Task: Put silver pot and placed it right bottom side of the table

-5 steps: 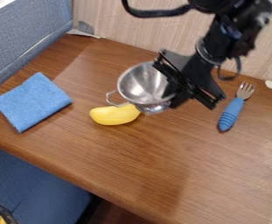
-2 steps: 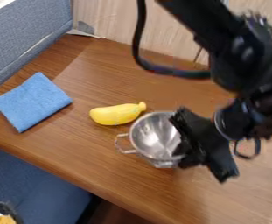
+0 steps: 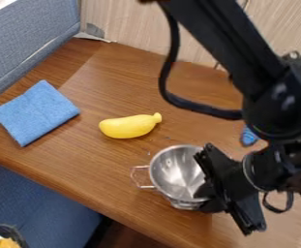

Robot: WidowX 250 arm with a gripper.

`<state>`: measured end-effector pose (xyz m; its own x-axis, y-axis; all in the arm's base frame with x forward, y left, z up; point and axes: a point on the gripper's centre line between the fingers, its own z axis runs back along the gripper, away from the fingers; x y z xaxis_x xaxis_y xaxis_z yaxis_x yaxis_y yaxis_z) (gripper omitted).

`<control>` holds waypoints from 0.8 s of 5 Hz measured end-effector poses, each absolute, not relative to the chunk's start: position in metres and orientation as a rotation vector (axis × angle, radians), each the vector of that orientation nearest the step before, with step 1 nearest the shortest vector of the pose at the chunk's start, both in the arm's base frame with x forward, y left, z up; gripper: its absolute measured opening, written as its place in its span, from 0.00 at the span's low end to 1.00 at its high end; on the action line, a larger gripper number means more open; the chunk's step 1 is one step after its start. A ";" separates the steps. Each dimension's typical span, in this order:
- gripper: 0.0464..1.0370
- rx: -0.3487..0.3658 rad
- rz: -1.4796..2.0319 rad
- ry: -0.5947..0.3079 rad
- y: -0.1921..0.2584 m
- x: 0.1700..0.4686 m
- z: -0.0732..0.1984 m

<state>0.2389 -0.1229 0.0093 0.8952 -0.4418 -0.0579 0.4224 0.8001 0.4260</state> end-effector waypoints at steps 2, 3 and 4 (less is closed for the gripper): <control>0.08 0.435 -0.485 -0.035 -0.127 0.237 0.001; 0.28 0.431 -0.478 -0.025 -0.127 0.237 -0.003; 0.58 0.428 -0.466 -0.024 -0.127 0.236 -0.004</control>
<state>0.2364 -0.1269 -0.0036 0.8949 -0.4400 -0.0740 0.4301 0.8067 0.4053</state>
